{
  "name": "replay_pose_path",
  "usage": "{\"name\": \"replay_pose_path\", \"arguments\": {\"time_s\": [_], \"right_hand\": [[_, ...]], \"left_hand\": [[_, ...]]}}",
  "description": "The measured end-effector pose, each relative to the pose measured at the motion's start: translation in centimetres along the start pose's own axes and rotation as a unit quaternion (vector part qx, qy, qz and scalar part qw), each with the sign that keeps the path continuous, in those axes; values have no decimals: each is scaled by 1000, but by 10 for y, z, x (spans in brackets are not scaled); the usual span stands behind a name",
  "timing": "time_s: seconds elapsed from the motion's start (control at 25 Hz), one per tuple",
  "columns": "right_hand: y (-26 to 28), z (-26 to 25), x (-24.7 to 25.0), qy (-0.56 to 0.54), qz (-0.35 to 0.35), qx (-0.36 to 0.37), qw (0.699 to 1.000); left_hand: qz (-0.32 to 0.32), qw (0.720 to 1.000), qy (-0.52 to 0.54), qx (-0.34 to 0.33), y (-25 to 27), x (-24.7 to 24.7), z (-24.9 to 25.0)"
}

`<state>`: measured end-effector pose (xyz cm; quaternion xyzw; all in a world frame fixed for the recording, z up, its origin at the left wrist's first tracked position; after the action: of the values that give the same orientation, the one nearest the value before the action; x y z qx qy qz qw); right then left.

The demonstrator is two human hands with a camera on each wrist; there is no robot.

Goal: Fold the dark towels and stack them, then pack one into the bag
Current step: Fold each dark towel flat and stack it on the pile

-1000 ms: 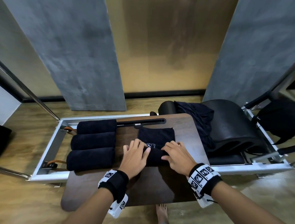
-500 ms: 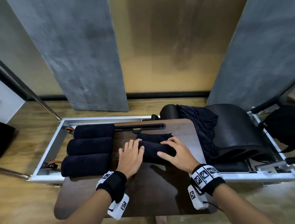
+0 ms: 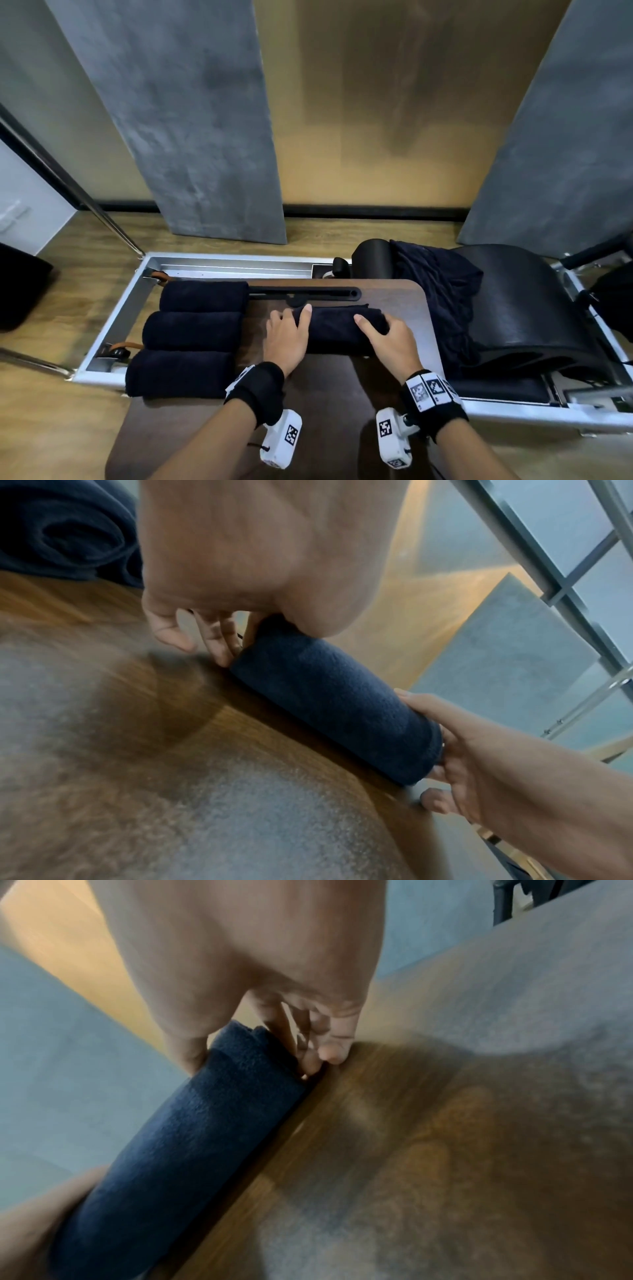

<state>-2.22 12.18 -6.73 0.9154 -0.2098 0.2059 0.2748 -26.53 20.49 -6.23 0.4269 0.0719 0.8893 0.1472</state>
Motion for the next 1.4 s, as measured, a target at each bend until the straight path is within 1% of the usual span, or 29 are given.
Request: {"name": "replay_pose_path", "arguments": {"time_s": [0.2, 0.24, 0.28, 0.36, 0.4, 0.44, 0.52, 0.6, 0.68, 0.8, 0.88, 0.96, 1.04, 1.12, 1.2, 1.28, 1.4], "right_hand": [[-1, 6, -1, -53, -4, -63, 997], [1, 7, -1, -84, -10, -76, 993], [3, 7, -1, -138, -22, -89, 986], [7, 4, -4, -270, -56, -111, 955], [9, -1, -3, -316, -62, -109, 940], [11, -8, -1, -344, -61, -98, 932], [17, -30, -2, -376, -68, -68, 922], [22, -56, -10, -393, -91, -43, 914], [30, -85, -28, -397, -111, -21, 911], [43, -128, -71, -380, -116, 9, 918], [50, -150, -109, -356, -113, 19, 927], [52, -164, -145, -326, -100, 18, 940], [52, -172, -180, -295, -85, 12, 951], [50, -175, -205, -272, -68, 7, 960], [49, -175, -222, -231, -35, 0, 972], [52, -173, -227, -188, 4, 0, 982], [59, -175, -225, -133, 53, 22, 990]], "left_hand": [[19, 991, 112, 69, -8, -2, -11], [24, 985, 148, 79, -8, -4, -14], [30, 977, 191, 88, -9, -6, -15], [50, 954, 282, 95, -10, -5, -10], [63, 943, 315, 88, -10, -1, -5], [72, 938, 333, 71, -11, 6, 0], [74, 945, 318, 19, -13, 27, 10], [70, 955, 287, -36, -14, 52, 19], [79, 957, 273, -62, -13, 87, 14], [110, 962, 241, -69, -16, 145, -16], [146, 972, 168, -77, -20, 184, -47], [169, 979, 100, -59, -24, 214, -77], [181, 978, 98, -37, -27, 236, -106], [179, 978, 104, -19, -31, 247, -132], [161, 981, 109, 0, -33, 245, -154], [160, 977, 140, -1, -33, 240, -167], [170, 965, 198, -20, -31, 237, -175]]}}
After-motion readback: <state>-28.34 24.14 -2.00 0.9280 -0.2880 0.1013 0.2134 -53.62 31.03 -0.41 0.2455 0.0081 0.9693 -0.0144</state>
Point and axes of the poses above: each hand's wrist, its own y-axis away from the middle knuckle, its own x-axis out of the back of the hand, z = x × y, the point moved 9 cm from there along -y, towards the middle knuckle, and after that the axes turned 10 degrees about -x, right-handed, at the moved point
